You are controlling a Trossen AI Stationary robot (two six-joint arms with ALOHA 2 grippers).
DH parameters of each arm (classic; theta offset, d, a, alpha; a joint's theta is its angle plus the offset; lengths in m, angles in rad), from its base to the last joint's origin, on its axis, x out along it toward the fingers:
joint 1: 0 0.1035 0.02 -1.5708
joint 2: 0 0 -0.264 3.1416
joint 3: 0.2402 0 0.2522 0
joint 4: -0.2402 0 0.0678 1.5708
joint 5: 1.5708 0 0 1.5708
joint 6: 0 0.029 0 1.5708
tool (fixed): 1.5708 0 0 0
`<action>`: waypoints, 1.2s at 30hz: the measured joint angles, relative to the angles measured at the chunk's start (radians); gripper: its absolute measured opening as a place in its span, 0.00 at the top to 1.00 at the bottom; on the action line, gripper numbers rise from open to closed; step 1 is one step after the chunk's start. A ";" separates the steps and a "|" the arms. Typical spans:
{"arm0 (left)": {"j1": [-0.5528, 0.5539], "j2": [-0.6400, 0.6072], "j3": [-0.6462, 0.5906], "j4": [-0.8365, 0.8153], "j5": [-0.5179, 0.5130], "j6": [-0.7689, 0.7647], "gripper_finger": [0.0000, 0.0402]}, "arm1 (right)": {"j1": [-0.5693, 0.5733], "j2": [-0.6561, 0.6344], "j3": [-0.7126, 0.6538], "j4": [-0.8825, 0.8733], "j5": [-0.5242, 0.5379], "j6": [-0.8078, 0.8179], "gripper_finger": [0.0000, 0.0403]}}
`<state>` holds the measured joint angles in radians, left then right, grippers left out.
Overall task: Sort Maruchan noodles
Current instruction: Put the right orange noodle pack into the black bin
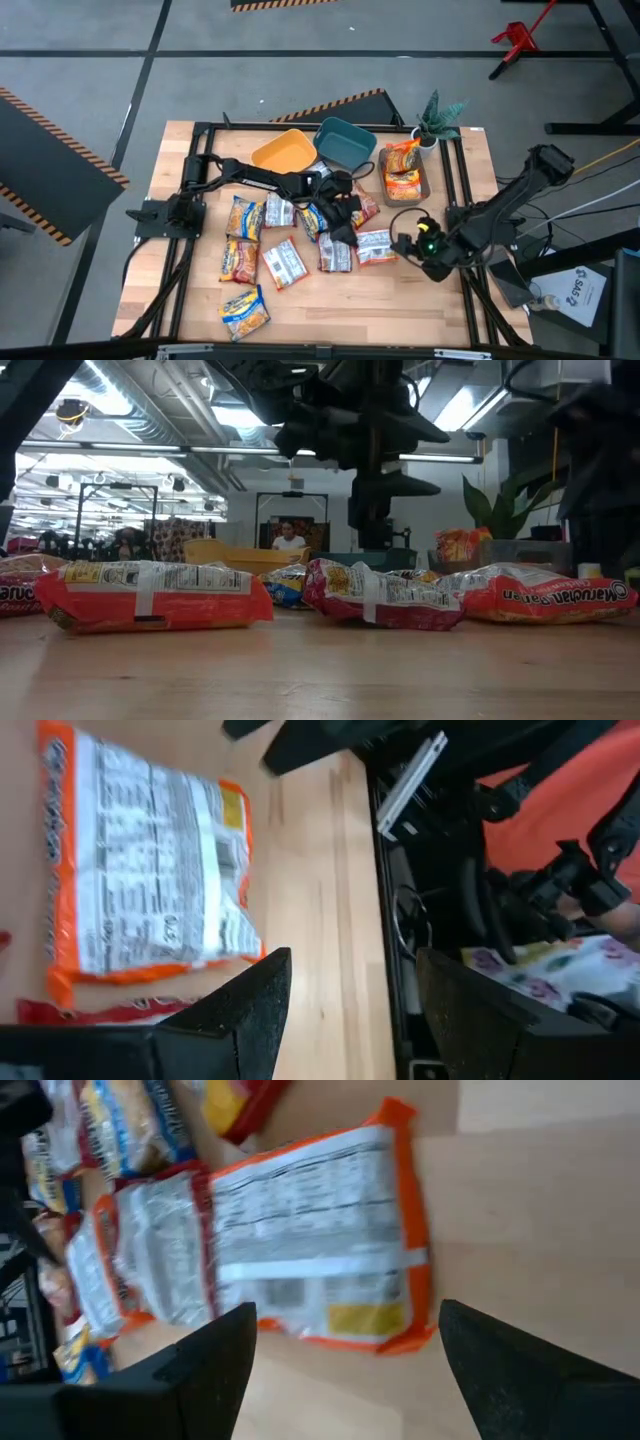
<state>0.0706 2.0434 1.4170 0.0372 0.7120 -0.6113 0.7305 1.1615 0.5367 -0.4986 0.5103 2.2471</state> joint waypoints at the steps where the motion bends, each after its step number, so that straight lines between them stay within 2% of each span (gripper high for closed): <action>1: -0.001 0.000 0.000 -0.001 -0.004 0.003 0.48 | 0.000 0.001 -0.014 0.014 0.003 -0.001 0.25; 8: -0.019 0.030 0.003 -0.013 -0.103 0.012 0.48 | 0.000 0.004 -0.059 0.034 0.017 -0.035 0.25; 14: -0.033 0.116 0.000 -0.023 -0.127 -0.023 0.48 | 0.001 0.019 -0.075 0.033 0.036 -0.029 0.25; 19: -0.034 0.121 0.000 -0.013 -0.175 -0.026 0.48 | -0.009 0.057 -0.075 0.068 0.043 -0.027 0.25; 23: -0.033 0.122 0.000 -0.010 -0.198 -0.017 0.48 | -0.044 0.124 -0.075 0.155 0.049 -0.033 0.25; 28: -0.033 0.122 0.000 -0.011 -0.202 -0.007 0.48 | -0.101 0.211 -0.075 0.319 0.025 -0.136 0.25; 36: -0.033 0.123 0.001 -0.021 -0.202 0.012 0.48 | -0.162 0.245 -0.075 0.411 0.020 -0.218 0.25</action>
<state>0.0380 2.1662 1.4178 0.0164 0.5102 -0.5994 0.5686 1.4067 0.4618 -0.0881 0.5305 2.0287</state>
